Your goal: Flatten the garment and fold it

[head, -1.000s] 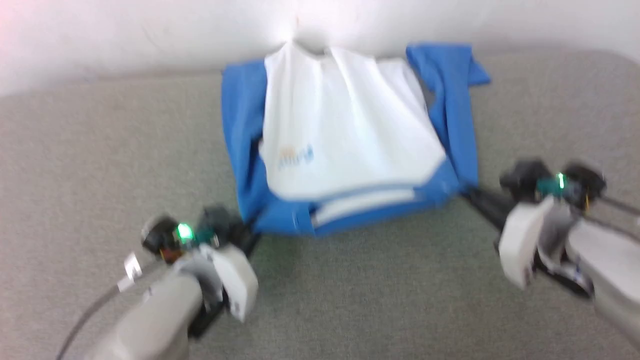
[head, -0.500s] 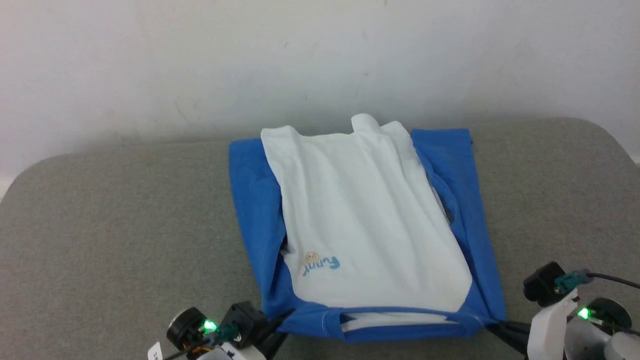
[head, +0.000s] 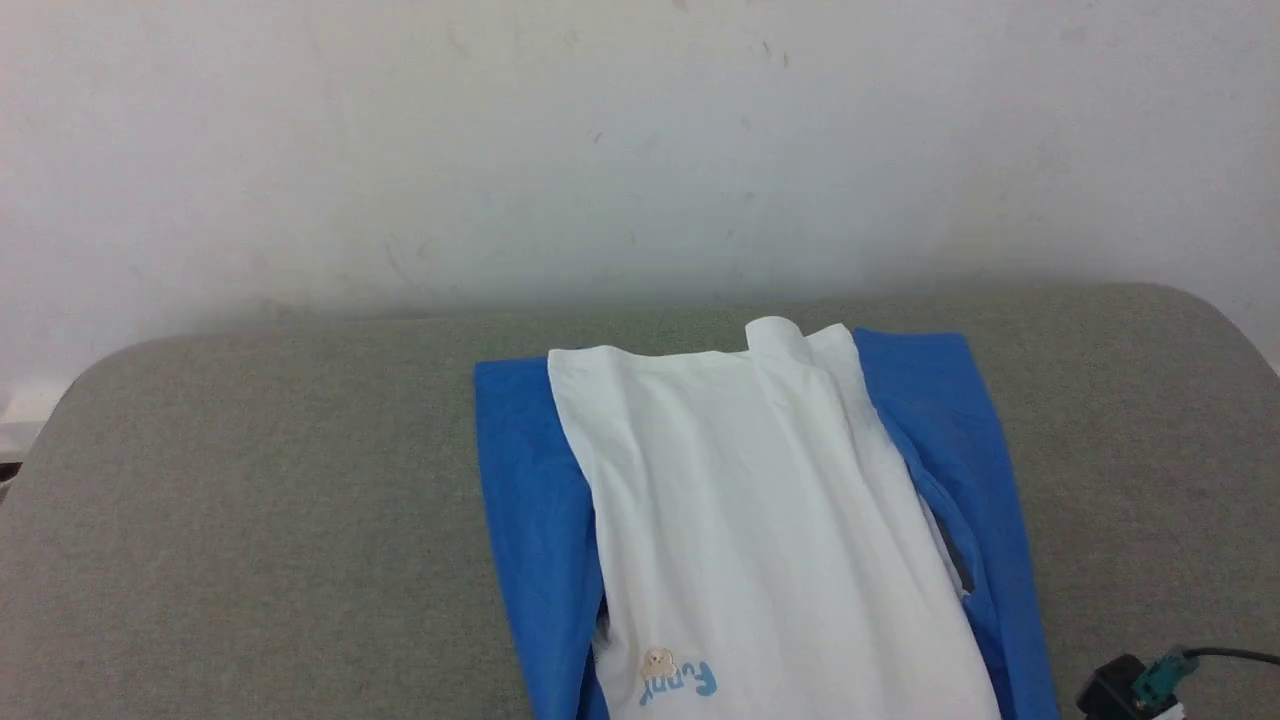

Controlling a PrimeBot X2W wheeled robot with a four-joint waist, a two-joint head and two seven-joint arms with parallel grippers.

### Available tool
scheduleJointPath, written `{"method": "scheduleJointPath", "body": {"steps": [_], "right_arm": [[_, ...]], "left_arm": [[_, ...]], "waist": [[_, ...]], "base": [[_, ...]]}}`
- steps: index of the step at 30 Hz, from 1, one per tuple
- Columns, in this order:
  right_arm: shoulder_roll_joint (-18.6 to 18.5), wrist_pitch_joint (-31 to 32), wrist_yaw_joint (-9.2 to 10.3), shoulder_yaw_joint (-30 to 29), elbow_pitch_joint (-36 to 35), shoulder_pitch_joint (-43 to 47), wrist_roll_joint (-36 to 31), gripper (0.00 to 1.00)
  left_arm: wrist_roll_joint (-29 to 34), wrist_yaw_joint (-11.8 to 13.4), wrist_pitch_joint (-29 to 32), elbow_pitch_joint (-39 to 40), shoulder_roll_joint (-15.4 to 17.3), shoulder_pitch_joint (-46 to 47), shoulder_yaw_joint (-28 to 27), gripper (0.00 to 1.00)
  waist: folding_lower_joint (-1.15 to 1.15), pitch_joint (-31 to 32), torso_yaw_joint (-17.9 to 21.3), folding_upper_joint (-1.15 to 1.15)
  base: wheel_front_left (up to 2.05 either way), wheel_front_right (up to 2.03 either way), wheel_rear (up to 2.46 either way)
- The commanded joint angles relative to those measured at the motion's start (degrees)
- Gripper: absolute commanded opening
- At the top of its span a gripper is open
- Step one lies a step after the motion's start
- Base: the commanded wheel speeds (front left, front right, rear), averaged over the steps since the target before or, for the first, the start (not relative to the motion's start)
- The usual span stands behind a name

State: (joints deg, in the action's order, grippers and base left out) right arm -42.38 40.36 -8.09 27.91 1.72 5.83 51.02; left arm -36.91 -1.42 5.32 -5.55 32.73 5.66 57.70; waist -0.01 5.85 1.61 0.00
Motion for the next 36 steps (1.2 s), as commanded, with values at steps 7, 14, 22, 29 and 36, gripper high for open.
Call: {"method": "scheduleJointPath", "body": {"steps": [7,14,22,29,36], "right_arm": [[5.64,6.05,0.6,-9.17,-4.54,7.45,-7.7,0.0],[10.01,4.91,0.6,-15.86,-8.91,7.64,-11.32,1.0],[13.12,3.16,0.6,-24.67,-16.08,4.92,-10.63,1.0],[16.27,-14.51,0.6,-28.07,-21.22,-4.35,-16.69,1.0],[22.7,-35.01,0.6,-30.19,-19.02,-9.84,-26.5,1.0]], "left_arm": [[-0.78,0.9,2.11,-1.26,1.19,-0.93,0.49,0.23],[-0.96,2.93,-0.55,0.02,1.04,0.74,-2.29,1.0],[-2.33,6.06,-3.18,6.35,4.79,2.46,-8.07,1.0],[-4.41,11.72,-9.71,9.04,5.17,6.67,-17.96,1.0],[-4.75,12.22,-11.68,4.71,4.01,16.48,-23.42,1.0]], "waist": [[0.01,-0.92,-1.07,0.0],[0.01,-2.05,-1.69,0.0],[0.01,-2.97,-1.22,0.0],[0.01,-6.32,1.16,0.0],[0.01,-13.44,4.52,0.0]], "base": [[0.0,0.0,0.0],[0.0,0.0,0.0],[0.0,0.0,0.0],[0.0,0.0,0.0],[0.0,0.0,0.0]]}}
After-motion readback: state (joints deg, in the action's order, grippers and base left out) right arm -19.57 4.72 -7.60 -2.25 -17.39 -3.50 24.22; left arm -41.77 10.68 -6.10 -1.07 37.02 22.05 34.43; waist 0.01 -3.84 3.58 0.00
